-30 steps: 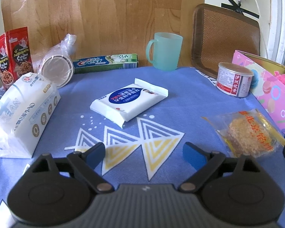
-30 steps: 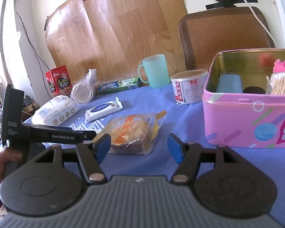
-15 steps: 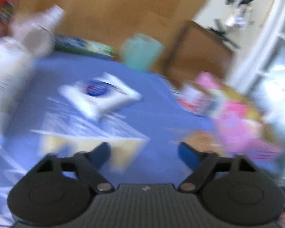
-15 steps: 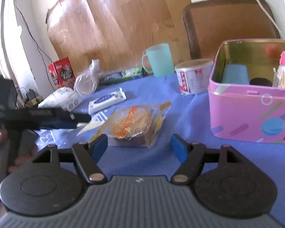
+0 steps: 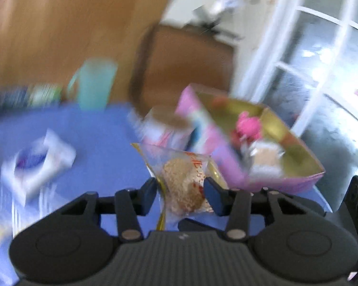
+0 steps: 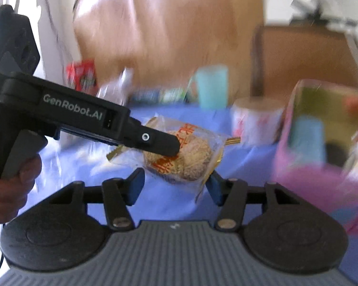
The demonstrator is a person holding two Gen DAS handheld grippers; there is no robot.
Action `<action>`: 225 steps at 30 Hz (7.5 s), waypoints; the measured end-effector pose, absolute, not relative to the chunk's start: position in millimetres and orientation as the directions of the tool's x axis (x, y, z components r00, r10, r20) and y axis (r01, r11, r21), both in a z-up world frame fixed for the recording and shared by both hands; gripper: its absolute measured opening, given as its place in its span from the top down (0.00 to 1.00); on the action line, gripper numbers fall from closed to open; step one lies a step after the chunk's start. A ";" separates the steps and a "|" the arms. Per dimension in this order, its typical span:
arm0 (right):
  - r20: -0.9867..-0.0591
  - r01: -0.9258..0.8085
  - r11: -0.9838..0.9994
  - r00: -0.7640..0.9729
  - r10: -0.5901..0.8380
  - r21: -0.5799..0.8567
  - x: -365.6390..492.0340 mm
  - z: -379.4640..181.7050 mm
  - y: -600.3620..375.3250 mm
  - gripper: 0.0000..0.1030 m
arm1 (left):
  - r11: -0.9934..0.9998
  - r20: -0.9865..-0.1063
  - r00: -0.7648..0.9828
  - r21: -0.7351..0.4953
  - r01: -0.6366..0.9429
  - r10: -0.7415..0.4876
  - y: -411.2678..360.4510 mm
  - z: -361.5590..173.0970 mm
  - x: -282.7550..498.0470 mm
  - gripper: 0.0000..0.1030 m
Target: Organize soft objects
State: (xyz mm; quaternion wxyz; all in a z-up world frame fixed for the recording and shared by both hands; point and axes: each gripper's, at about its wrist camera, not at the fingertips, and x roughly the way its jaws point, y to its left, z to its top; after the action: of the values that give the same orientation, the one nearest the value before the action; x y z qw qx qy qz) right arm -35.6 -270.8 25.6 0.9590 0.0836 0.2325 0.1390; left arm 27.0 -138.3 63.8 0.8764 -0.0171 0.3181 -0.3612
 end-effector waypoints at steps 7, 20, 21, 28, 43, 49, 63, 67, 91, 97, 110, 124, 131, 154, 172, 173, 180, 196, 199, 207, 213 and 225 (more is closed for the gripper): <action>-0.355 -0.035 0.979 0.929 0.106 0.200 -38.2 57.8 -359.9 0.42 | 0.625 -0.481 0.482 -0.192 0.757 -0.732 -255.5 93.3 51.8 0.57; -0.337 0.231 0.939 0.931 -0.137 0.255 -60.1 26.7 -419.9 0.39 | 0.666 -0.466 0.516 -0.247 0.704 -0.719 -258.1 56.0 67.2 0.45; -0.324 0.216 0.938 0.938 -0.122 0.271 -63.8 27.8 -412.9 0.39 | 0.664 -0.453 0.523 -0.243 0.707 -0.722 -245.5 56.3 61.8 0.44; -0.308 -0.004 0.958 0.947 0.096 0.285 -44.0 40.4 -347.7 0.39 | 0.831 -0.501 0.679 -0.177 0.527 -0.537 -108.6 25.9 47.0 0.44; -0.559 -0.254 0.925 0.740 0.373 0.281 156.5 8.2 -169.2 0.16 | 0.925 -0.474 0.840 -0.371 0.082 -0.265 39.1 -14.8 47.2 0.39; -0.606 -0.228 0.901 0.675 0.420 0.370 166.9 -5.9 -180.6 0.91 | 0.906 -0.475 0.829 -0.416 0.082 -0.293 45.0 -18.5 49.5 0.39; -0.567 -0.173 0.909 0.733 0.376 0.379 -17.2 -0.9 -241.2 0.88 | 0.808 -0.460 0.702 -0.514 0.288 -0.543 39.3 -17.1 37.2 0.34; -0.525 -0.212 0.878 0.733 0.433 0.429 -49.4 -0.4 -257.6 0.26 | 0.756 -0.487 0.598 -0.545 0.362 -0.637 22.2 -10.5 19.6 0.34; -0.333 -0.082 0.994 0.937 0.104 0.079 -88.5 37.5 -309.4 0.40 | 0.616 -0.484 0.450 -0.268 0.740 -0.751 -203.3 78.6 6.2 0.39; -0.328 0.199 0.979 0.929 -0.173 0.050 -79.0 31.5 -383.6 0.29 | 0.581 -0.477 0.453 -0.161 0.798 -0.754 -307.3 76.3 15.5 0.19; -0.311 0.355 0.911 0.908 -0.282 0.211 -97.0 13.8 -409.5 0.30 | 0.750 -0.547 0.603 -0.072 0.657 -0.581 -275.5 59.4 14.2 0.14; -0.331 0.332 0.853 0.921 -0.203 0.401 -104.2 28.1 -375.9 0.18 | 0.843 -0.595 0.660 -0.057 0.535 -0.459 -190.7 49.1 -8.5 0.00; -0.369 0.378 0.818 0.903 -0.221 0.435 -109.2 32.7 -357.2 0.06 | 0.870 -0.608 0.670 -0.070 0.488 -0.425 -162.7 41.4 -11.7 0.00; -0.338 0.413 0.831 0.894 -0.294 0.372 -109.5 45.9 -307.7 0.00 | 0.903 -0.593 0.723 -0.018 0.430 -0.356 -138.0 35.2 -25.1 0.00; -0.353 0.425 0.816 0.888 -0.293 0.392 -109.9 41.2 -309.6 0.00 | 0.902 -0.642 0.709 0.062 0.427 -0.291 -154.6 32.4 -31.5 0.00; -0.353 0.425 0.816 0.889 -0.293 0.392 -109.9 41.2 -309.4 0.00 | 0.901 -0.643 0.708 0.062 0.429 -0.292 -154.5 32.7 -31.8 0.00; -0.348 0.430 0.812 0.888 -0.301 0.394 -110.2 41.8 -309.5 0.00 | 0.900 -0.639 0.714 0.076 0.429 -0.287 -154.9 35.4 -33.7 0.00; -0.343 0.427 0.815 0.890 -0.301 0.393 -109.6 43.9 -308.4 0.00 | 0.893 -0.670 0.682 0.063 0.445 -0.293 -155.1 34.0 -33.2 0.00; -0.343 0.428 0.814 0.890 -0.302 0.393 -109.8 44.0 -308.5 0.00 | 0.891 -0.681 0.669 0.056 0.451 -0.297 -155.6 31.8 -32.9 0.00; -0.343 0.426 0.815 0.890 -0.300 0.393 -109.8 43.5 -308.5 0.00 | 0.890 -0.686 0.666 0.058 0.451 -0.293 -156.0 30.1 -34.1 0.00; -0.345 0.427 0.814 0.890 -0.299 0.395 -110.7 42.8 -308.3 0.00 | 0.885 -0.695 0.656 0.059 0.462 -0.296 -157.1 28.1 -35.1 0.00; -0.349 0.431 0.809 0.888 -0.300 0.400 -112.2 40.8 -309.6 0.00 | 0.879 -0.700 0.649 0.066 0.473 -0.297 -159.2 26.3 -36.1 0.00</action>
State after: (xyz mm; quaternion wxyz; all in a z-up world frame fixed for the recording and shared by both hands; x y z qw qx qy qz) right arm -112.2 -309.6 40.8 0.9412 0.2406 0.1360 -0.1943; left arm -36.1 -159.2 26.3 0.8998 0.1220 0.3602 -0.2137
